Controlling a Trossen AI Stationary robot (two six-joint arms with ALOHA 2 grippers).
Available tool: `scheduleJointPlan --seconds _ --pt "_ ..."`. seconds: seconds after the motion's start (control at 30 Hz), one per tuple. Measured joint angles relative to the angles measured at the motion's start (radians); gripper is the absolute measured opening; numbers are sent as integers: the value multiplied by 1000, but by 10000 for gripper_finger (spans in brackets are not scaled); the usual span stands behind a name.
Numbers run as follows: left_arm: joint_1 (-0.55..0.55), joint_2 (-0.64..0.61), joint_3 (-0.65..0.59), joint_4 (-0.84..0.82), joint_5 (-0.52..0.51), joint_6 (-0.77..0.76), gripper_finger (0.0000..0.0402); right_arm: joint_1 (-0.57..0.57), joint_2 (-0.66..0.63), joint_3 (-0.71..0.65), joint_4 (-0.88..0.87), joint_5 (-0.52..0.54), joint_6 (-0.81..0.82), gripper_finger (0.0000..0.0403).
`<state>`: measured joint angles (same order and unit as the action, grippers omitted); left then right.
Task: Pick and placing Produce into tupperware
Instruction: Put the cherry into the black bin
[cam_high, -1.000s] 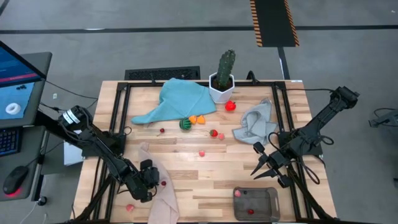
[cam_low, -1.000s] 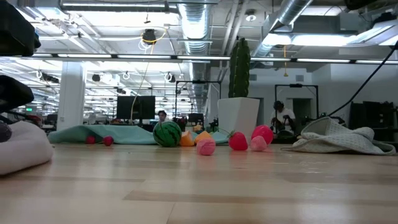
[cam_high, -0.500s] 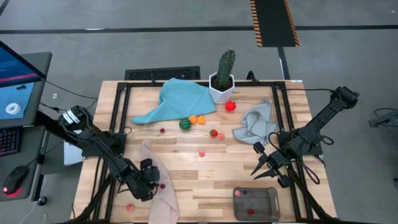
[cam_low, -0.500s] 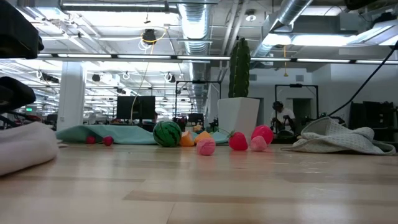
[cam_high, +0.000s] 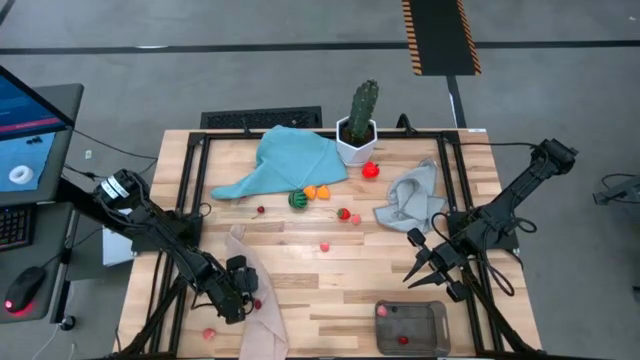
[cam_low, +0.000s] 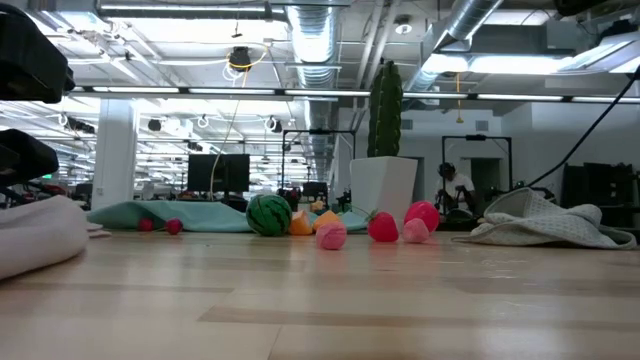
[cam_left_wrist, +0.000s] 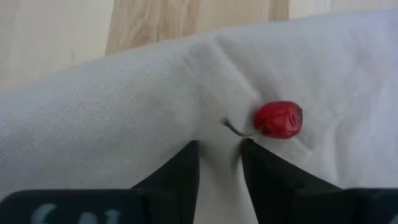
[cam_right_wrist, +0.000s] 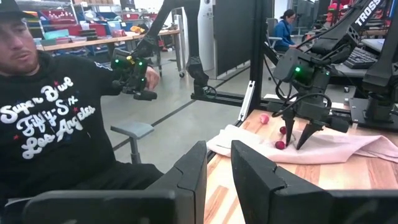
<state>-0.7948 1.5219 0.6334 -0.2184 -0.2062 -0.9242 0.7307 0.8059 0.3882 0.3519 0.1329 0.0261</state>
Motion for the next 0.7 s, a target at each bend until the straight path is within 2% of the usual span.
scheduleJointPlan --seconds 0.23,0.37,0.53,0.7 --pt "1 -23 0 -2 -1 3 102 0 0 0 0 0 -1 98" --pt "2 -94 0 0 -7 32 102 0 0 0 0 0 -5 98" --pt "4 -174 1 -14 -63 46 102 0 0 0 0 0 -8 98" --pt "27 -178 1 -57 -68 -26 102 0 0 0 0 0 -8 98"
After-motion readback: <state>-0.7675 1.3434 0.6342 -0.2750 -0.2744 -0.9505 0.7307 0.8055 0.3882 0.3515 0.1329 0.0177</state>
